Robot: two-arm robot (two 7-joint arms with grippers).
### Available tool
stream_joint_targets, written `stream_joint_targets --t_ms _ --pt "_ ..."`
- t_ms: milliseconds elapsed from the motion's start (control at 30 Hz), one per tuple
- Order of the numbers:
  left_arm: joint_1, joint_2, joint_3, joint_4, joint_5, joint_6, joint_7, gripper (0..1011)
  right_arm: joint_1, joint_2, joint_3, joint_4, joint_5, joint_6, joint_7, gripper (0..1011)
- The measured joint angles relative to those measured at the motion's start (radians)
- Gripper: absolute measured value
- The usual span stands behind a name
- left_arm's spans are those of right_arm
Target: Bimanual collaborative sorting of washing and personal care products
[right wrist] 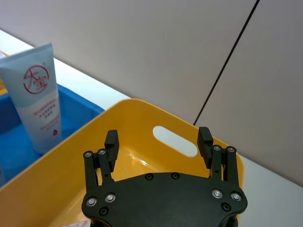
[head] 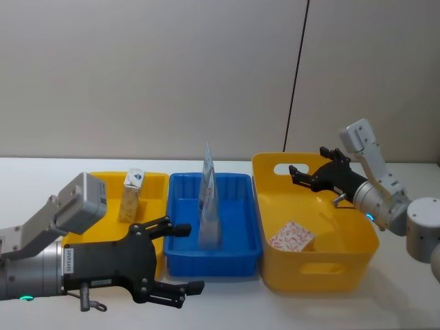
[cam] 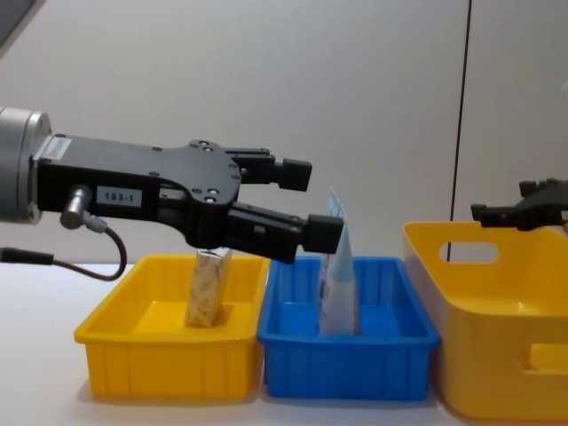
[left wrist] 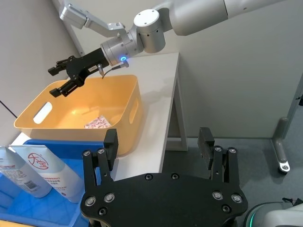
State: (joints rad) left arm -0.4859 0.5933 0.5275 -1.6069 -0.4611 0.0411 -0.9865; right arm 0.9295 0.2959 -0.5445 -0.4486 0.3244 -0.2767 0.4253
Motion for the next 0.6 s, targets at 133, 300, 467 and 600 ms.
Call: stream_joint_targets --t_ms 133,300,467,600 --pt "0.0 0.0 0.0 0.0 0.0 0.0 0.0 1001 -0.022 0.013 0.011 -0.054 0.011 0.008 0.003 1004" --pt "0.0 0.0 0.0 0.0 0.0 0.0 0.0 1001 -0.065 0.038 0.028 -0.155 0.028 0.027 0.012 1004" --pt "0.0 0.0 0.0 0.0 0.0 0.0 0.0 1001 -0.122 0.071 0.047 -0.278 0.05 0.055 0.015 1004" --pt "0.0 0.0 0.0 0.0 0.0 0.0 0.0 1001 -0.196 0.112 0.072 -0.42 0.073 0.09 0.005 1004"
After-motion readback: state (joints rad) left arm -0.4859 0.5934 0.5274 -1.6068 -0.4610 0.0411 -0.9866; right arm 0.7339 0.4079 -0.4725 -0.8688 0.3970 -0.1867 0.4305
